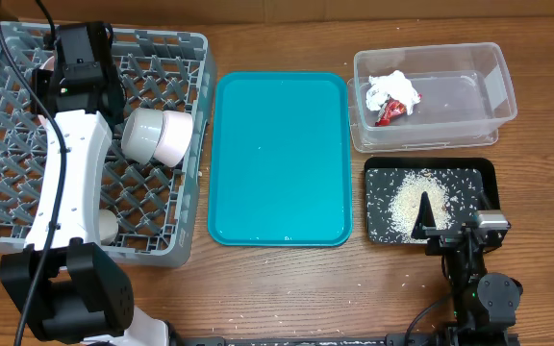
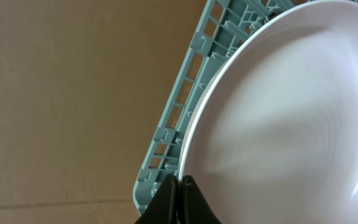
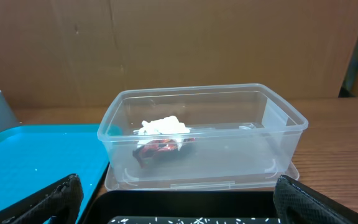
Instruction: Sort waste into correct bins and load items into the dishwasher
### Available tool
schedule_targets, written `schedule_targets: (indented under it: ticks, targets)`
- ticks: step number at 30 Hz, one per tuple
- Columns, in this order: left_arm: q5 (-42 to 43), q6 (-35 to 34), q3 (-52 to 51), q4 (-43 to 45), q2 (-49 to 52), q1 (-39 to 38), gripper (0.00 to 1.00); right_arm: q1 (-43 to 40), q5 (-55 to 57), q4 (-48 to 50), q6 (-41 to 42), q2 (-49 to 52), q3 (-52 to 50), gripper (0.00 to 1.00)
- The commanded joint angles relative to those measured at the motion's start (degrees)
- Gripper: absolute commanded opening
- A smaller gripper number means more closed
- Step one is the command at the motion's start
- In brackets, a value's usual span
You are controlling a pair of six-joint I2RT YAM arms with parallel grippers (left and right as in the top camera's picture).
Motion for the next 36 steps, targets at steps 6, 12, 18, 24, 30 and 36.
schedule_targets:
  ticks: [6, 12, 18, 24, 30, 36]
  targets:
    - [0.6, 0.1, -0.3, 0.2, 0.4, -0.2, 0.22, 0.2, 0.1, 0.4, -0.2, -0.6, -0.6, 1.00]
    - [-0.8, -1.0, -0.1, -0.9, -0.4, -5.0, 0.33, 0.2, 0.1, 0.4, -0.2, -0.6, -0.6, 1.00]
    - [2.1, -12.3, 2.8, -8.5, -5.9, -12.8, 0.44, 0.2, 0.1, 0.4, -0.2, -0.6, -0.6, 1.00]
    - [18.6, -22.6, 9.7, -22.0, -15.6, -19.5, 0.44, 0.2, 0.1, 0.4, -0.2, -0.6, -0.6, 1.00]
    - [37.8, -26.9, 12.0, -30.8, -26.6, -21.6, 1.00, 0.2, 0.1, 0.4, -0.2, -0.6, -0.6, 1.00]
    - [56.2, -26.9, 12.0, -36.2, -33.6, -21.6, 1.00, 0.2, 0.1, 0.4, -0.2, -0.6, -0.6, 1.00]
